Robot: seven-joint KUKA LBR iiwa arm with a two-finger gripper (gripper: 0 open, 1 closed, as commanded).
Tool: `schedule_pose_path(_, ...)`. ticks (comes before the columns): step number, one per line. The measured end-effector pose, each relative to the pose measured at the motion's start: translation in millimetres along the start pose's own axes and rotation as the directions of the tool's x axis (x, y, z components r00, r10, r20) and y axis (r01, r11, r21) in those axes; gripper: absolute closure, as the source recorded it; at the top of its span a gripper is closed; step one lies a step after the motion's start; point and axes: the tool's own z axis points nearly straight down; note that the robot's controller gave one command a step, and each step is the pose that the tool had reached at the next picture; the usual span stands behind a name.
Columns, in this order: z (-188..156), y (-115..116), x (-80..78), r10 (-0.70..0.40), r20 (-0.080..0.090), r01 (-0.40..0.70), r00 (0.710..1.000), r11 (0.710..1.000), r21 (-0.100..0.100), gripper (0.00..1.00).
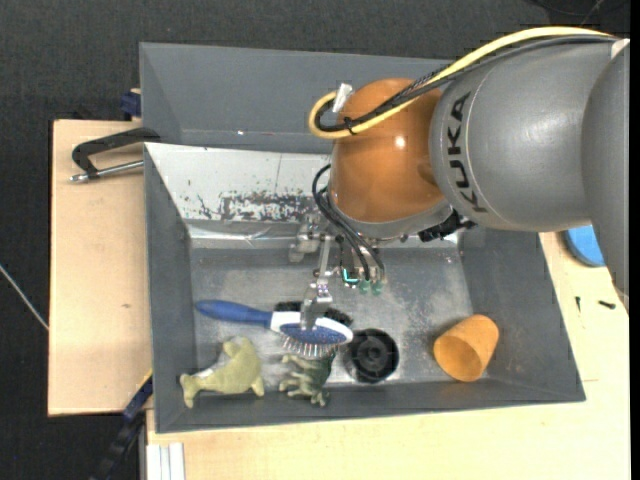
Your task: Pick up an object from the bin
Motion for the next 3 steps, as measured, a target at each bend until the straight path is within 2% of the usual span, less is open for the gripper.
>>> schedule_pose_path(1, 97.0, -2.8, 10.4, -0.173, 0.016, 0.173, 0.985, 0.985, -0.001, 0.0)
schedule_pose_path(2, 94.3, -2.0, 7.7, -0.171, 0.027, 0.171, 0.985, 0.985, -0.003, 1.0)
schedule_pose_path(3, -90.2, 19.0, -3.4, -0.269, 0.022, 0.269, 0.963, 0.963, 0.002, 1.0)
